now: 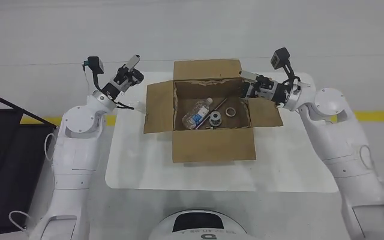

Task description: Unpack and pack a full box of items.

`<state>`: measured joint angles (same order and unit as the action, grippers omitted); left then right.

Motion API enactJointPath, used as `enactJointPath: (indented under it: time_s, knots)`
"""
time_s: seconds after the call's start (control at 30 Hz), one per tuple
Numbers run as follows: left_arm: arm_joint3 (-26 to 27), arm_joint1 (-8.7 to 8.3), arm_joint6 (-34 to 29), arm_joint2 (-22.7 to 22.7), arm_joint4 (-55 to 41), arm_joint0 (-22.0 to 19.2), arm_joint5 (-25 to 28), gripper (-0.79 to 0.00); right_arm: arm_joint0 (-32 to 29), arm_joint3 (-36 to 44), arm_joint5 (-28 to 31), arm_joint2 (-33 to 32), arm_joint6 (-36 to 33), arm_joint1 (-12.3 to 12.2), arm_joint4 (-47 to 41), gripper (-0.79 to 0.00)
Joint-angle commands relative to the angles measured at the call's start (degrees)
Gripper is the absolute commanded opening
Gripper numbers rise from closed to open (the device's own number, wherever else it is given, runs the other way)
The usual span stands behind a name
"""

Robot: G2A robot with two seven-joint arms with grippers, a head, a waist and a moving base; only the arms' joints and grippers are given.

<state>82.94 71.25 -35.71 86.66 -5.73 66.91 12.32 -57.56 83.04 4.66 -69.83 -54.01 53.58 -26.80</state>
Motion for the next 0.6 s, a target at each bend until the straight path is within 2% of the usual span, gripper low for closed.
enactJointPath:
  time_s: [0.0, 0.57]
  knots:
    - [0.1, -0.01, 0.0, 0.0, 0.2, 0.0, 0.0, 0.0, 0.0, 0.0, 0.0, 0.0, 0.0, 0.0, 0.0, 0.0]
    - [0.1, -0.01, 0.0, 0.0, 0.2, 0.0, 0.0, 0.0, -0.1, 0.3, -0.4, 0.4, 0.2, 0.0, 0.7, 0.0]
